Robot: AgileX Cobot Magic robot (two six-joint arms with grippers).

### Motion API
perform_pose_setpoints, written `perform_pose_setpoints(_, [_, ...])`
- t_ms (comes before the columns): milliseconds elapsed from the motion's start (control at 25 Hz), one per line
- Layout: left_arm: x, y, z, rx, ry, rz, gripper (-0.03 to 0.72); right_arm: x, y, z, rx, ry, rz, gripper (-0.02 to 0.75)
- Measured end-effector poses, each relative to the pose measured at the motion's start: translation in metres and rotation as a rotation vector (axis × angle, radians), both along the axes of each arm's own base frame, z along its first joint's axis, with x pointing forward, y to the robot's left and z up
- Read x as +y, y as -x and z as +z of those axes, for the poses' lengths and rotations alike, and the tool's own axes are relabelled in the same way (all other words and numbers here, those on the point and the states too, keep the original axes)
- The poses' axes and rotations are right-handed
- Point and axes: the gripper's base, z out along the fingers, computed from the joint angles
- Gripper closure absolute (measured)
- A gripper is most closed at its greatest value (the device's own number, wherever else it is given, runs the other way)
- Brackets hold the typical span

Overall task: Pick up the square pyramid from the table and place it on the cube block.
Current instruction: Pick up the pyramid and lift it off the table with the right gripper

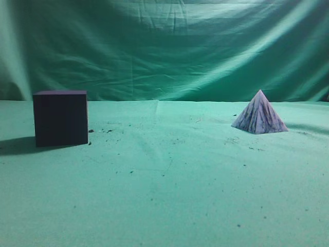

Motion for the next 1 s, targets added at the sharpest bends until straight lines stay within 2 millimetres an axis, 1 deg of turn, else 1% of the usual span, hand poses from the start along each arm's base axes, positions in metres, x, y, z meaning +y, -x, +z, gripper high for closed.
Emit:
perform_pose_setpoints(80, [0.0, 0.0, 0.0, 0.0, 0.0, 0.0, 0.688, 0.0, 0.001, 0.003, 0.009, -0.056, 0.01, 0.738])
perform_pose_setpoints(160, [0.0, 0.0, 0.0, 0.0, 0.0, 0.0, 0.688, -0.002, 0.002, 0.012, 0.082, -0.115, 0.002, 0.738])
perform_pose_setpoints(240, [0.0, 0.0, 0.0, 0.0, 0.0, 0.0, 0.688, -0.004, 0.005, 0.031, 0.167, -0.136, -0.019, 0.738])
perform_pose_setpoints(360, [0.0, 0.0, 0.0, 0.0, 0.0, 0.0, 0.688, -0.006, 0.0, 0.054, 0.351, -0.073, -0.059, 0.738])
perform_pose_setpoints(480, [0.0, 0.0, 0.0, 0.0, 0.0, 0.0, 0.688, -0.006, -0.017, 0.07, 0.555, 0.045, -0.081, 0.738])
perform_pose_setpoints(560, [0.0, 0.0, 0.0, 0.0, 0.0, 0.0, 0.688, -0.005, -0.033, 0.075, 0.664, 0.121, -0.077, 0.738])
perform_pose_setpoints(640, [0.0, 0.0, 0.0, 0.0, 0.0, 0.0, 0.688, -0.002, -0.046, 0.074, 0.75, 0.139, -0.061, 0.738])
perform_pose_setpoints(720, [0.0, 0.0, 0.0, 0.0, 0.0, 0.0, 0.688, 0.003, -0.056, 0.071, 0.822, 0.161, -0.009, 0.738])
perform_pose_setpoints(880, [0.0, 0.0, 0.0, 0.0, 0.0, 0.0, 0.688, 0.021, -0.078, 0.071, 0.94, 0.321, 0.146, 0.738])
perform_pose_setpoints(1000, [0.0, 0.0, 0.0, 0.0, 0.0, 0.0, 0.688, 0.04, -0.099, 0.07, 1.017, 0.423, 0.251, 0.738])
